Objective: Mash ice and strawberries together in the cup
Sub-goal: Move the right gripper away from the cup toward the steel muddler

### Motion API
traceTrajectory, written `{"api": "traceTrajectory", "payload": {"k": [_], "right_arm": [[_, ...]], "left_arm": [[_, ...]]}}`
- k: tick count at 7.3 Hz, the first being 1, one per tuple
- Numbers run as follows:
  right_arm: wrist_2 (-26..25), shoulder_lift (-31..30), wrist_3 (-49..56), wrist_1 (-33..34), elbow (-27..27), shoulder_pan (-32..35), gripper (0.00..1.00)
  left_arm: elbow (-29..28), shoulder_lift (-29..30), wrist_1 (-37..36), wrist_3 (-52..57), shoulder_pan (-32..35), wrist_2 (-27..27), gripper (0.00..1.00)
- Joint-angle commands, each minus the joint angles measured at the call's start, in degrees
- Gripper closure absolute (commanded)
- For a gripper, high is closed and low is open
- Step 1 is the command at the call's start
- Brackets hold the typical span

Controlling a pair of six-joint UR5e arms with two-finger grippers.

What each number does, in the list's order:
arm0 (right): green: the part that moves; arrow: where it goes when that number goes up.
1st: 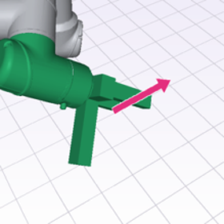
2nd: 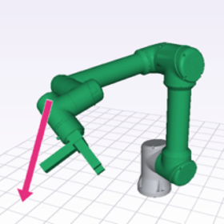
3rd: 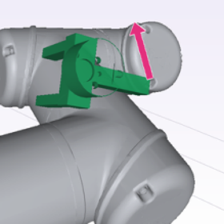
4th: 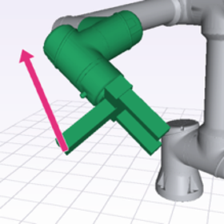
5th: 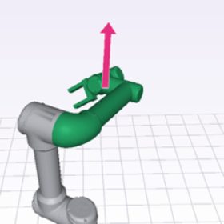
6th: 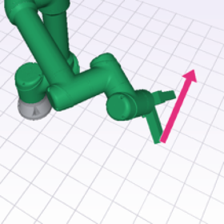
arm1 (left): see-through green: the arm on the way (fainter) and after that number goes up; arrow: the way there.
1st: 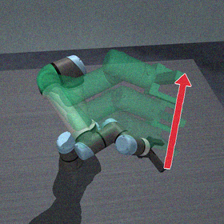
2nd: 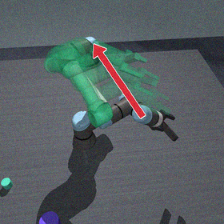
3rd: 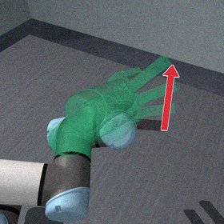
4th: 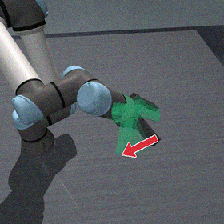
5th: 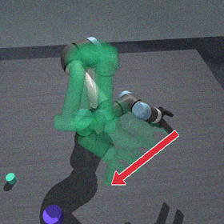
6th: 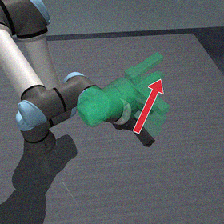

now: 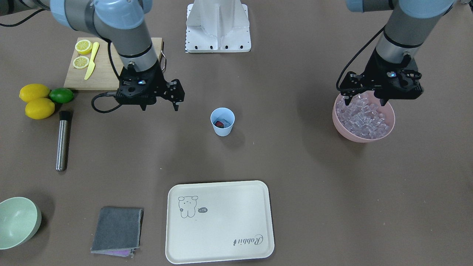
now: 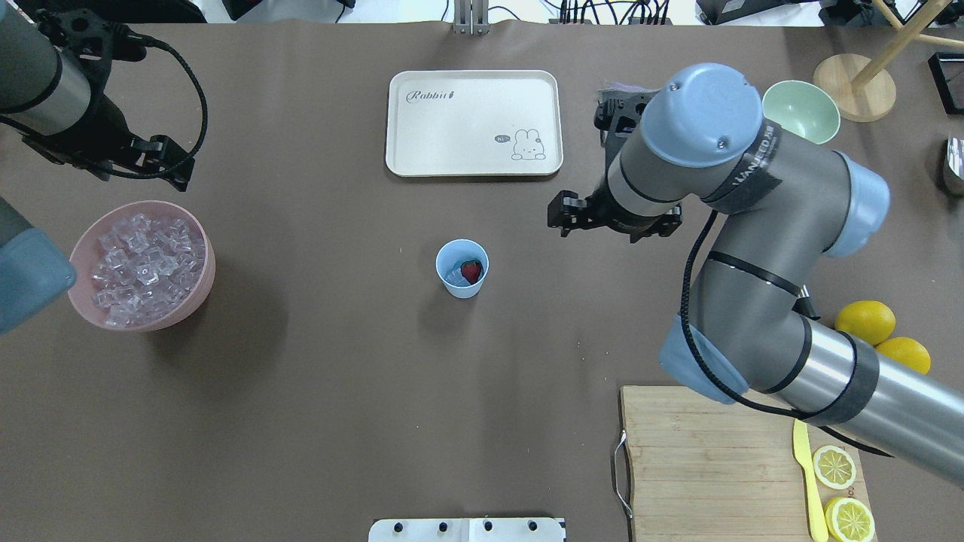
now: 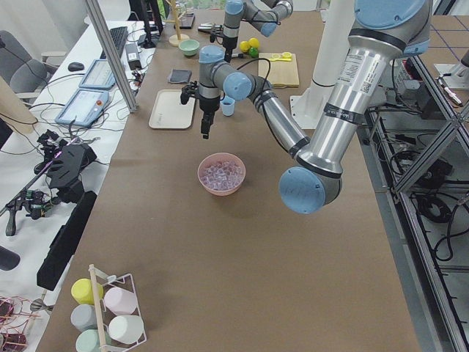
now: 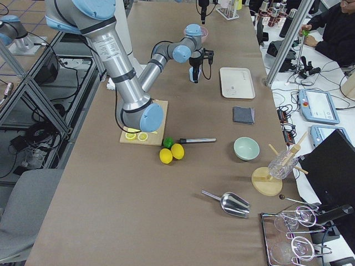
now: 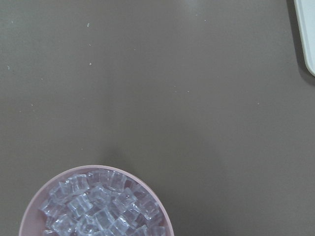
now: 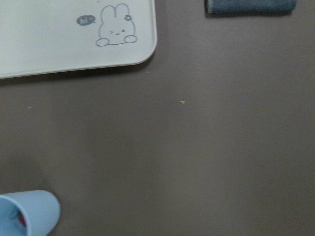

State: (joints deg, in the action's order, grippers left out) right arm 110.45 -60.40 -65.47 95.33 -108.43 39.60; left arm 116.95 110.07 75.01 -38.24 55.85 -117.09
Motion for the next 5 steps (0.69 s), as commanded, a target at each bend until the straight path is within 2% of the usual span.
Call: {"api": "traceTrajectory", "payload": {"k": [1, 3, 5], "right_arm": [[2.39, -7.51, 9.97, -0.23, -0.65, 5.99, 0.0], [4.76, -13.84, 14.92, -6.43, 1.1, 10.82, 0.0], [5.22, -15.44, 15.28, -13.38, 8.1, 12.6, 0.0]], "left_arm": [[1.44, -2.84, -0.04, 3.0, 2.06, -0.42, 0.03], [1.09, -3.9, 0.05, 3.26, 2.07, -0.16, 0.03], [0.56, -3.99, -0.04, 3.17, 2.07, -0.07, 0.03]]}}
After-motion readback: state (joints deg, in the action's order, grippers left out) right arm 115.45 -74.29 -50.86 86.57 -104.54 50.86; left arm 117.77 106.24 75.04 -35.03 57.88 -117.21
